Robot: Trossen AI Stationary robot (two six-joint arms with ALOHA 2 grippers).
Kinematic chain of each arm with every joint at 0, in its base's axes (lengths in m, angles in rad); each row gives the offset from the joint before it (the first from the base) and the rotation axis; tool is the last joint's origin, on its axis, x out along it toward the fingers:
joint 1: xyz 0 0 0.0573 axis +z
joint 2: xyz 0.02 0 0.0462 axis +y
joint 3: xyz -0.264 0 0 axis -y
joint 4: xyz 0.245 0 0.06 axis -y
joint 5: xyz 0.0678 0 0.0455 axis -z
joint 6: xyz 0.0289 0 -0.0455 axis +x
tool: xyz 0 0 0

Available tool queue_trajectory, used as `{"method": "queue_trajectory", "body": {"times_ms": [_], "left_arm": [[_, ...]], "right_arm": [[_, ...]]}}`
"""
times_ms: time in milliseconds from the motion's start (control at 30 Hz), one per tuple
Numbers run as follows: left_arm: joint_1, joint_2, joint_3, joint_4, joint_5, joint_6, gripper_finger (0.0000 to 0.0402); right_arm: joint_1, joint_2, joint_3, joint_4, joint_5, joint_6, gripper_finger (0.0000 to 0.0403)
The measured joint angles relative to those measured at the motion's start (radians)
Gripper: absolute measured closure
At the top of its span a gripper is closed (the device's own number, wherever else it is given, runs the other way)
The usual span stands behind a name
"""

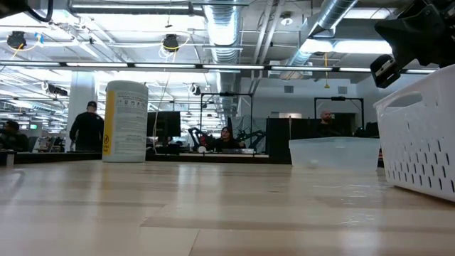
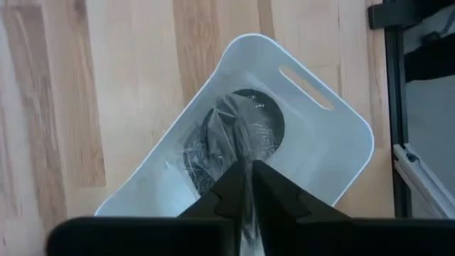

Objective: Pick & Place Travel size toiletries
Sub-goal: Put the black hairbrush into the bottom left white bin, then return to Home Position

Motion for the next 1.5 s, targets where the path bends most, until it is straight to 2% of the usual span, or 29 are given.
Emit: {"method": "queue_trajectory", "body": {"times_ms": [100, 300, 367, 433, 533, 633, 700, 733, 900, 1100, 1300, 1500], "left_arm": [[0.000, -0.001, 0.000, 0.010, 0.000, 0.021, 0.0350], [0.006, -0.001, 0.010, 0.041, -0.011, -0.016, 0.0257], [0.023, -0.007, 0.033, 0.049, -0.049, -0.085, 0.0233], [0.030, -0.033, 0.060, 0.111, -0.138, -0.054, 0.0225], [0.002, -0.128, 0.074, 0.222, -0.362, 0.049, 0.0251], [-0.037, -0.248, 0.060, 0.297, -0.548, 0.153, 0.0319], [-0.067, -0.344, 0.021, 0.354, -0.631, 0.226, 0.0373], [-0.079, -0.394, -0.006, 0.389, -0.652, 0.257, 0.0386], [-0.093, -0.634, -0.203, 0.569, -0.639, 0.349, 0.0399], [-0.093, -0.839, -0.516, 0.910, -0.573, 0.431, 0.0400], [-0.093, -0.901, -0.766, 1.221, -0.489, 0.485, 0.0400], [-0.093, -0.902, -0.943, 1.447, -0.382, 0.491, 0.0400]], "right_arm": [[0.000, 0.000, 0.000, 0.000, 0.000, 0.000, 0.0403], [0.000, 0.000, 0.000, 0.000, 0.000, 0.000, 0.0403], [0.000, 0.000, 0.000, 0.000, 0.000, 0.000, 0.0403], [0.000, 0.000, 0.000, 0.000, 0.000, 0.000, 0.0403], [0.000, 0.000, 0.000, 0.000, 0.000, 0.000, 0.0403], [0.000, 0.000, 0.000, 0.000, 0.000, 0.000, 0.0403], [0.000, 0.000, 0.000, 0.000, 0.000, 0.000, 0.0403], [0.000, 0.000, 0.000, 0.000, 0.000, 0.000, 0.0403], [0.000, 0.000, 0.000, 0.000, 0.000, 0.000, 0.0403], [0.000, 0.000, 0.000, 0.000, 0.000, 0.000, 0.0403], [0.000, 0.000, 0.000, 0.000, 0.000, 0.000, 0.0403], [0.000, 0.000, 0.000, 0.000, 0.000, 0.000, 0.0403]]}}
